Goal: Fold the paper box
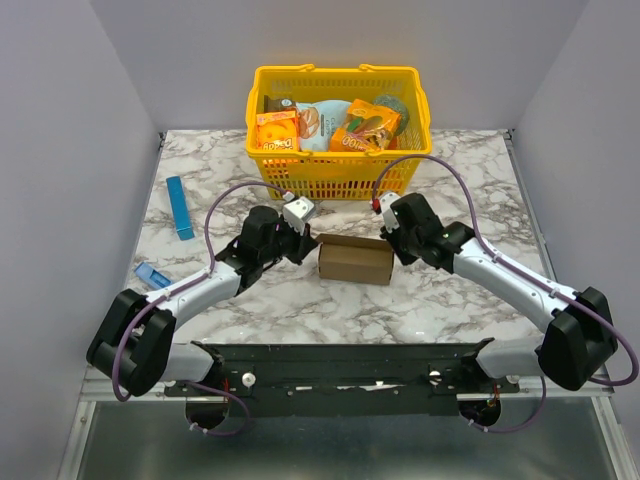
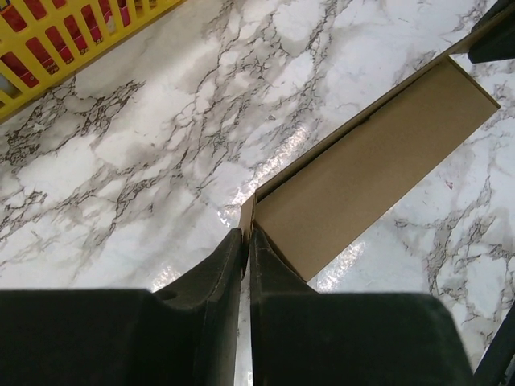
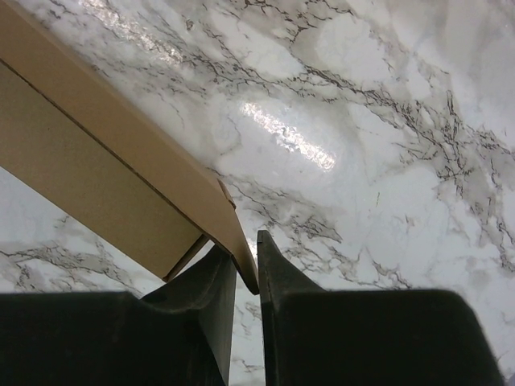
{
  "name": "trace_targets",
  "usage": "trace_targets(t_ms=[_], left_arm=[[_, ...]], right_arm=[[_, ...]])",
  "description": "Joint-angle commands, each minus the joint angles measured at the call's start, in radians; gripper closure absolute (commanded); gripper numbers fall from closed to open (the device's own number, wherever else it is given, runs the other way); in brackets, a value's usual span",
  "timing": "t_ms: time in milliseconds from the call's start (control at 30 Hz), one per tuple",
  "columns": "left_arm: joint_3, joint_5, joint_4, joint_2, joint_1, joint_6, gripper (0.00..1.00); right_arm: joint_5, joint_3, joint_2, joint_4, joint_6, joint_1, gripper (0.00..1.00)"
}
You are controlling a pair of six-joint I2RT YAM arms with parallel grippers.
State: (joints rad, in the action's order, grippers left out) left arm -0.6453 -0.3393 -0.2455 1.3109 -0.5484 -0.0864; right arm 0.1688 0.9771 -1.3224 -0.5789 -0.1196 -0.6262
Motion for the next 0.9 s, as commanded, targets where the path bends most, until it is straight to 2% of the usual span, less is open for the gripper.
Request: trace_targets(t_ms=[0, 67, 233, 533, 867], left_arm=[[-0.028, 0.016, 0.015, -0.006, -0.007, -0.024, 0.88], [-0.031, 0.003, 0.008, -0.001, -0.007, -0.038, 0.94], [-0.039, 0.020, 0.006, 0.013, -0.015, -0.087, 1.00], [-0.071, 0.124, 0.018, 0.017, -0.044, -0.315, 1.00], [-0.123, 0.325, 0.094, 0.050, -0.153, -0.349, 1.00]], right_arm=[[0.017, 0.023, 0.000, -0.018, 0.017, 0.006, 0.80], [0.017, 0.026, 0.000, -0.016, 0.020, 0.006, 0.85], [0.012, 0.026, -0.003, -0.010, 0.031, 0.005, 0.87], [0.029, -0.014, 0.022, 0.051, 0.060, 0.000, 0.89], [0.084, -0.041, 0.026, 0.080, 0.087, -0.009, 0.89]])
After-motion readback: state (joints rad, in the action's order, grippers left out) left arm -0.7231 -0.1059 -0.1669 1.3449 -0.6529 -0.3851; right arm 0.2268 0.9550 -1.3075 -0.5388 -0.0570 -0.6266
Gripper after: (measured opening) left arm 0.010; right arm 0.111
